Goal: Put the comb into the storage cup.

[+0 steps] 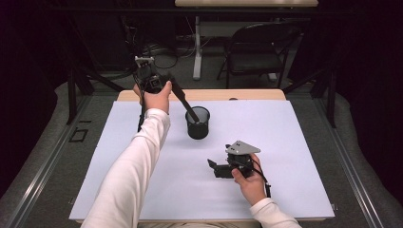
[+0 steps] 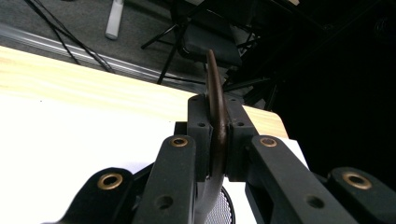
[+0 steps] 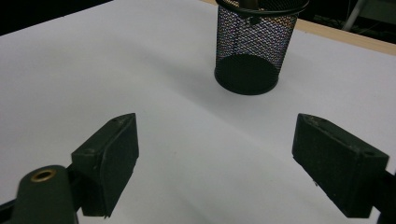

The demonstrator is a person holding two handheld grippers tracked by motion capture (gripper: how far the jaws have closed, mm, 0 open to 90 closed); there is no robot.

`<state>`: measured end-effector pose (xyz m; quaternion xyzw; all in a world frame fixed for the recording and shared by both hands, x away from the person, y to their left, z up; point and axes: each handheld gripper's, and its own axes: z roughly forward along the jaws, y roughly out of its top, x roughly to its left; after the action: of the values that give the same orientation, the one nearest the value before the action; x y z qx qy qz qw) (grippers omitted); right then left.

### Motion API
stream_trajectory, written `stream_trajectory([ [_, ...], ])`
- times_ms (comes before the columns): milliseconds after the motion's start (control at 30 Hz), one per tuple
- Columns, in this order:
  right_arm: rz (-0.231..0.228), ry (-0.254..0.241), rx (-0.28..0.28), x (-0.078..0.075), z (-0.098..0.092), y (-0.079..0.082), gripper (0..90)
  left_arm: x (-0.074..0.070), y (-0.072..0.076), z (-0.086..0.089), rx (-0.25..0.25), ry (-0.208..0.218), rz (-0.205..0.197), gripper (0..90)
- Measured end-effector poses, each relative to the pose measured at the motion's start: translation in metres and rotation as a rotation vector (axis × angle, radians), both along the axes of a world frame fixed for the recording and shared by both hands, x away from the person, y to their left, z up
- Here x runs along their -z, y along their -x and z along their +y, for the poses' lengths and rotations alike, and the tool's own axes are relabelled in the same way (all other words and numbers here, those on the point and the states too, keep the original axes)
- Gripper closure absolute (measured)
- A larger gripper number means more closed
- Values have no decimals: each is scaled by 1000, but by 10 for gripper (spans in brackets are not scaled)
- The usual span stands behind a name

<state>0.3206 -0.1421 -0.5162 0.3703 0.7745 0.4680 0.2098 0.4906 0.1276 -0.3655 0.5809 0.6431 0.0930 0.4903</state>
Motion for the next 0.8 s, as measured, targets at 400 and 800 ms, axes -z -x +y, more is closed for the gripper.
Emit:
stream_trajectory([
  [400, 2, 2, -1, 0, 0, 0, 145, 19, -3, -4, -4, 3, 20, 839],
  [800, -2, 4, -4, 0, 1, 0, 145, 31, -4, -10, -2, 9, 36, 839],
])
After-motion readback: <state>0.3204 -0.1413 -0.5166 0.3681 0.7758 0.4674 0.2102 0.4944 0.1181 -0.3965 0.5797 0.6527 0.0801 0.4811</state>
